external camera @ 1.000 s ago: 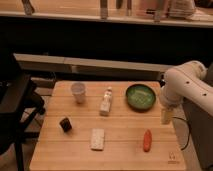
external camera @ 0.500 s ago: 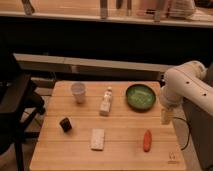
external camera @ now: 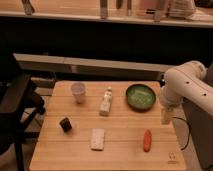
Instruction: Knock the eraser over
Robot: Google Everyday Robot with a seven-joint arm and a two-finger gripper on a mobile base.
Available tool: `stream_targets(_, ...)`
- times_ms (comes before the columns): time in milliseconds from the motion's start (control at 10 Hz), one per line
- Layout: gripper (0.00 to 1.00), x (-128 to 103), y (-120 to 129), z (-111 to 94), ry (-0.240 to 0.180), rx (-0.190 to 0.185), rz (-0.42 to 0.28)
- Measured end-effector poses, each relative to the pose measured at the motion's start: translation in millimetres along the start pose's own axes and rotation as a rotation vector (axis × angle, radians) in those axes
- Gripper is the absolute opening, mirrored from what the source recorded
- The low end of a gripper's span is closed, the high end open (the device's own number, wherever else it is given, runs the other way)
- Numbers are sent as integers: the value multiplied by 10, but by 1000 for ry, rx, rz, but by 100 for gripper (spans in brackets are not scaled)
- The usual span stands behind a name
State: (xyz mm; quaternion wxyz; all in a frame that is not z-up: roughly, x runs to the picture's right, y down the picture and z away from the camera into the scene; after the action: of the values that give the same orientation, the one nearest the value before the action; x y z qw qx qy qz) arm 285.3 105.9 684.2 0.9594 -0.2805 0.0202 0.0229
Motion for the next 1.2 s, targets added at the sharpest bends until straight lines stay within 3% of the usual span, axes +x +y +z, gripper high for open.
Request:
stream_targets(900,80,-7,4,-1,2,1,-4)
stream_targets(1200,80,-306,38,-22,24,15,-88)
